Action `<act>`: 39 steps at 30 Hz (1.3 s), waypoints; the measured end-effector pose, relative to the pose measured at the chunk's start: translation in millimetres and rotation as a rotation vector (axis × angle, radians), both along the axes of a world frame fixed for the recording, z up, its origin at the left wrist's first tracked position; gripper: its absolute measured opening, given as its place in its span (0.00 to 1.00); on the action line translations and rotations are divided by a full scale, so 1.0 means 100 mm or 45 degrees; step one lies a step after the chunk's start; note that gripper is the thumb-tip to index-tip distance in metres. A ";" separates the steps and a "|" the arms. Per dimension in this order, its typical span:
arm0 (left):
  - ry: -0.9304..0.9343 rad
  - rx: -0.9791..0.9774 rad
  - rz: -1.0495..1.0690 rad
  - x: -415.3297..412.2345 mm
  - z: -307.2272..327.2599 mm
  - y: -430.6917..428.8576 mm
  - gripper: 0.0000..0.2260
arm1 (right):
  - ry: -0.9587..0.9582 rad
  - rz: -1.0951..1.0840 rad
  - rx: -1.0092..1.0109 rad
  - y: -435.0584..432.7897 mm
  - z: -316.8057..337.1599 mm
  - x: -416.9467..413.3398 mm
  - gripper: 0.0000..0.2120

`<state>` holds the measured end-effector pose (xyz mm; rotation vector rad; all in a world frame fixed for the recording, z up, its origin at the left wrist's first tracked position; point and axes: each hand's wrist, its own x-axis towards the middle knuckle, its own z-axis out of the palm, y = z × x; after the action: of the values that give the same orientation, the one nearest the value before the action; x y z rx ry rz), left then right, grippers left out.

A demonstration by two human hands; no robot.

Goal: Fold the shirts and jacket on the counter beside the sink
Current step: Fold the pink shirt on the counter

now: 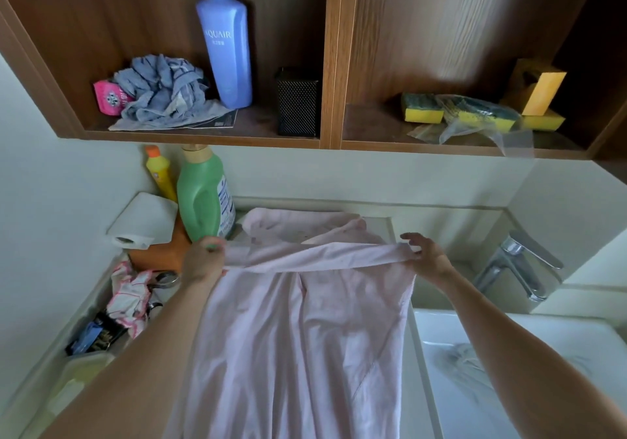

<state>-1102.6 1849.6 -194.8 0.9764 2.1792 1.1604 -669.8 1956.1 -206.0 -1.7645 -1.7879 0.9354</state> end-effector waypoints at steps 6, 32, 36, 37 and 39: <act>0.246 -0.445 -0.198 -0.23 -0.49 -0.14 0.11 | 0.178 -0.008 -0.554 0.03 -0.23 0.07 0.26; -0.059 -0.397 -0.026 -0.38 -0.63 0.02 0.16 | -0.183 -0.147 0.196 0.41 -0.17 -0.11 0.03; -0.331 -0.091 -0.022 -0.36 -0.63 0.03 0.15 | -0.196 0.118 0.235 0.20 -0.21 -0.12 0.09; -0.412 -0.007 -0.028 -0.35 -0.58 0.04 0.12 | -0.208 0.180 0.213 0.15 -0.24 -0.11 0.10; -0.549 0.063 -0.146 -0.32 -0.50 0.04 0.14 | -0.238 0.259 0.169 0.07 -0.29 -0.10 0.06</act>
<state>-1134.5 1853.8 -244.9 0.7729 1.7401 1.2427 -680.1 1962.6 -235.3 -1.6570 -2.1282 0.7268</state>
